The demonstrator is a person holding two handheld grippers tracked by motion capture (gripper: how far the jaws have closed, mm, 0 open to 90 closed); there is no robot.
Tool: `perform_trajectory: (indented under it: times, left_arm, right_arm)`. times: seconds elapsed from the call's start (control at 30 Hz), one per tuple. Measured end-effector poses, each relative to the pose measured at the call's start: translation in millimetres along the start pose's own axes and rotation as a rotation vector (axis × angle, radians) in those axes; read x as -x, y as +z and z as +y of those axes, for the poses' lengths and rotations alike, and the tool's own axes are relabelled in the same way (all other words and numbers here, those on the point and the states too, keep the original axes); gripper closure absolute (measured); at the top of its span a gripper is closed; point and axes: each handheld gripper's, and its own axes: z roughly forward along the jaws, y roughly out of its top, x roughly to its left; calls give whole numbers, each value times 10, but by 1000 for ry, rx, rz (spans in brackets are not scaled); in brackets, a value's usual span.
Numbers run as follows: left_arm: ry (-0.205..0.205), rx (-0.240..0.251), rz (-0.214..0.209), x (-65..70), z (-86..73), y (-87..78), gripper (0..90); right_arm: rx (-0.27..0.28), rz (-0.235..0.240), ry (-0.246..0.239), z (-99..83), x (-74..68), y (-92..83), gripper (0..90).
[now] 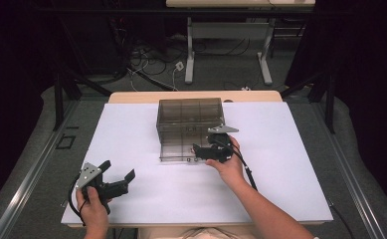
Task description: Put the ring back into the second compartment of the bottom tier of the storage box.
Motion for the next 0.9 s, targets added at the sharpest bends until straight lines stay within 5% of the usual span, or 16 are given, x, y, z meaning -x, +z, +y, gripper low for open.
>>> perform_trajectory:
  times: [0.57,0.9]
  left_arm:
    - [5,-3,-1,10,-1,14,3]
    - [6,-4,2,14,0,10,3]
  right_arm:
    - [35,-14,6,-146,151,-313,147]
    - [47,-27,-8,-293,319,-579,47]
